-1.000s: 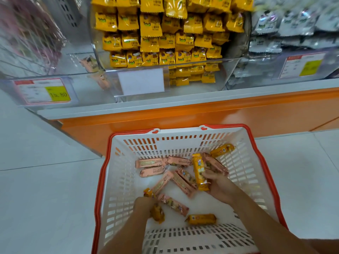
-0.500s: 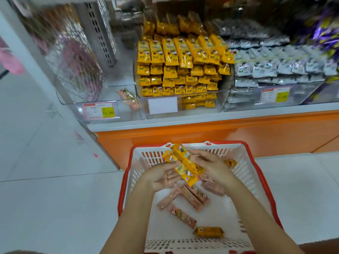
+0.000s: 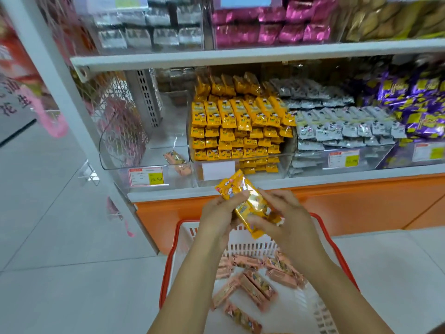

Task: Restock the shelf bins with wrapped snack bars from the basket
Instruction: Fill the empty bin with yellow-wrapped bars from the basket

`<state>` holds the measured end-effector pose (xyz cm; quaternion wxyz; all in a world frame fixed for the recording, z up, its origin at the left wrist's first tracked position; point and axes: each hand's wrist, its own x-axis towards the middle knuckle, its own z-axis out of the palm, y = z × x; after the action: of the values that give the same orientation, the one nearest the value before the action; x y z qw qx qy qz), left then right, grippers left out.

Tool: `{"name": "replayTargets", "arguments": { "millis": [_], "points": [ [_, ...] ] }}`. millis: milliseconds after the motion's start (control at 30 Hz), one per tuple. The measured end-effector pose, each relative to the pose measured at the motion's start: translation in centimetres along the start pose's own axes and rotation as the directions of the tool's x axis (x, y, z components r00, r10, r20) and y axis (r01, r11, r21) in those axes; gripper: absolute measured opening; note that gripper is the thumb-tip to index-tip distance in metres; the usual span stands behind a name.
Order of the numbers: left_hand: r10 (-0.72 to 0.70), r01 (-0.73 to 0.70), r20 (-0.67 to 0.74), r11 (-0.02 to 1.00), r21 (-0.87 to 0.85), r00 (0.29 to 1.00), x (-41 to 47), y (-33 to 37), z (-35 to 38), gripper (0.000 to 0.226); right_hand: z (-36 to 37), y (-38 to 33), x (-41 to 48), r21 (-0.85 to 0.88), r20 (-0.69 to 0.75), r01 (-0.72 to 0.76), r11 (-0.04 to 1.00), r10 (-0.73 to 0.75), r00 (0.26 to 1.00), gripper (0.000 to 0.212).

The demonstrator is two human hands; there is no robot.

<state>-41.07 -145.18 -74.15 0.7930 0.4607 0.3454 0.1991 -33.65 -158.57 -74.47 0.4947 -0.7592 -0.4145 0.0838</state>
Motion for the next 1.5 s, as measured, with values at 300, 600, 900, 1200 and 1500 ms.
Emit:
{"name": "replayTargets", "arguments": {
  "millis": [300,600,900,1200,1500],
  "points": [
    [0.258,-0.281,0.158,0.948,0.151,0.953,-0.2,8.4,4.3,0.019,-3.0,-4.9,4.5,-0.238,-0.3,0.013,0.971,-0.086,0.95,0.069],
    [0.657,-0.424,0.078,0.387,0.819,0.75,4.0,16.0,2.8,0.049,-9.1,-4.9,16.9,-0.181,-0.433,-0.179,0.967,0.085,0.898,0.051],
    [0.549,-0.268,0.073,0.283,0.921,0.832,8.3,18.7,2.6,0.04,-7.3,-3.4,27.5,-0.437,-0.332,-0.31,0.844,0.168,0.928,0.037],
    [0.465,-0.272,0.096,0.327,0.905,0.88,12.1,19.5,2.2,0.034,-4.5,-2.6,31.6,-0.633,-0.236,-0.276,0.723,0.159,0.959,0.05],
    [0.483,-0.273,0.078,0.348,0.897,0.872,12.2,19.4,2.1,0.035,-5.9,-3.4,31.5,-0.522,0.001,-0.228,0.822,0.267,0.964,0.058]
  ]
}}
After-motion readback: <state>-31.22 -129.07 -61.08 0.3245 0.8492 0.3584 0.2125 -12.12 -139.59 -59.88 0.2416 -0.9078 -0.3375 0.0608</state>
